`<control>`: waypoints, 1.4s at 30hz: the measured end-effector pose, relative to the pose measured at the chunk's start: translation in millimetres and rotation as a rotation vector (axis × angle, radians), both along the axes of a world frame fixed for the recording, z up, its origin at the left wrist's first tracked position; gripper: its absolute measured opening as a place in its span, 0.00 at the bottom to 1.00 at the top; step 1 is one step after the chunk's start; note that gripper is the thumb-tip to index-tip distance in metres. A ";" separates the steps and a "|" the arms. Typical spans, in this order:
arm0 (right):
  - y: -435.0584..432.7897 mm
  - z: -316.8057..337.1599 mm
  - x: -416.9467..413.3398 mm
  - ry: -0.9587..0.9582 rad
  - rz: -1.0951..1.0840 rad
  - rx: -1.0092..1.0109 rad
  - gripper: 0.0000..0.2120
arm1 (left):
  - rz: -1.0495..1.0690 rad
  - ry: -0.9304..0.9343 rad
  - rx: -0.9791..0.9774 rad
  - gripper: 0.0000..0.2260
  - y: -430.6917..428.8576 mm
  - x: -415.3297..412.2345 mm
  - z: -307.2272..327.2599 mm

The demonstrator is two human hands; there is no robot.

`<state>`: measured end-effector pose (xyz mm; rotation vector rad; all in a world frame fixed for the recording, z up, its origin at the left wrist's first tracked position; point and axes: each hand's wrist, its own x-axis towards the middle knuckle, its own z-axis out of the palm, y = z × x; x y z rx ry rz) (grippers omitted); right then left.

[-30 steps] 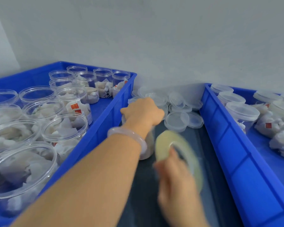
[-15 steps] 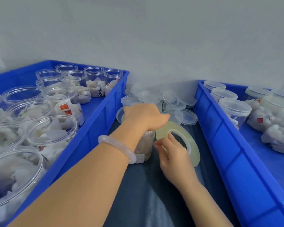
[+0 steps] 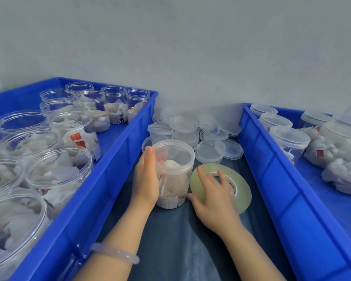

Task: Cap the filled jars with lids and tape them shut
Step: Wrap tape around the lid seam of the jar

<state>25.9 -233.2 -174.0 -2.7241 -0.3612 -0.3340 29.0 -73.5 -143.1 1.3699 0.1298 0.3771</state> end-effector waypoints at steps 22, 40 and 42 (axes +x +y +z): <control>45.9 16.7 -31.7 -0.062 0.140 1.237 0.21 | -0.064 -0.087 -0.149 0.22 1.9 9.0 -3.3; 68.5 56.8 -11.3 -0.207 0.044 1.208 0.32 | 0.007 -0.194 0.067 0.20 -15.1 -7.7 20.1; 67.2 56.4 -11.0 -0.252 0.048 1.201 0.25 | -0.004 -0.192 0.069 0.17 -14.9 -9.4 21.0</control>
